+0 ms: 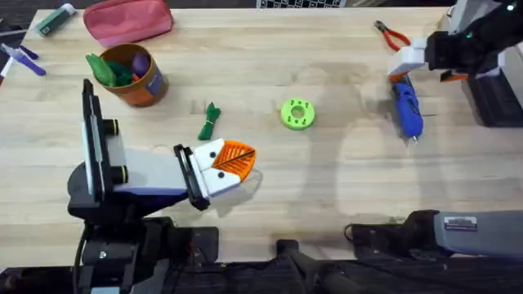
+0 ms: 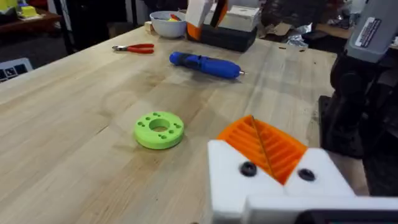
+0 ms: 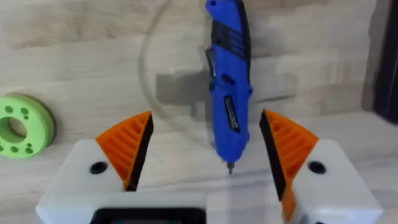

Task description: Pick up the gripper from the table and insert it into the empty holder that is missing its gripper. Then pick up a screw, insert it into the mounting hole, and use the screwdriver to tighten it. Finally, clean up the table by picking up the vegetable and placing it into the bucket.

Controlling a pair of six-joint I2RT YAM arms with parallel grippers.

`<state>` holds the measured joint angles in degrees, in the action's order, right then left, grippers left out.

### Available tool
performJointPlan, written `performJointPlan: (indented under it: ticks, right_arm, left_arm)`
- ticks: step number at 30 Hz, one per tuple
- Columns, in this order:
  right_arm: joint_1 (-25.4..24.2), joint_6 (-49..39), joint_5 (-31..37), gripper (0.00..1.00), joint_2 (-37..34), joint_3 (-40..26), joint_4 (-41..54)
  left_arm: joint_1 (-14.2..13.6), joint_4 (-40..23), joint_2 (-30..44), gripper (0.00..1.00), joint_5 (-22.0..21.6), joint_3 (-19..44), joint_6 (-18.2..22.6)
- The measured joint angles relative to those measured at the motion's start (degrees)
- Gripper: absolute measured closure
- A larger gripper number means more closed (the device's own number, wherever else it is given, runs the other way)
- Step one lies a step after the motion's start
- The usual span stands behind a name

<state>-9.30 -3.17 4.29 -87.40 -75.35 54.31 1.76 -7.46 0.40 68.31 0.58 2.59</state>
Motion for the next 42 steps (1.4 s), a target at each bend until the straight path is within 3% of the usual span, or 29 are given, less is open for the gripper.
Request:
performJointPlan:
  ticks: [14,42]
  right_arm:
    - [-1.4,-8.9,0.0,0.01,-7.3,-0.3,-3.5]
    - [-3.6,-10.2,3.9,0.011,-20.6,-0.6,-8.0]
  left_arm:
    - [0.0,0.0,0.0,0.994,0.0,0.0,0.0]
    - [0.0,0.0,0.0,0.994,0.0,0.0,0.0]
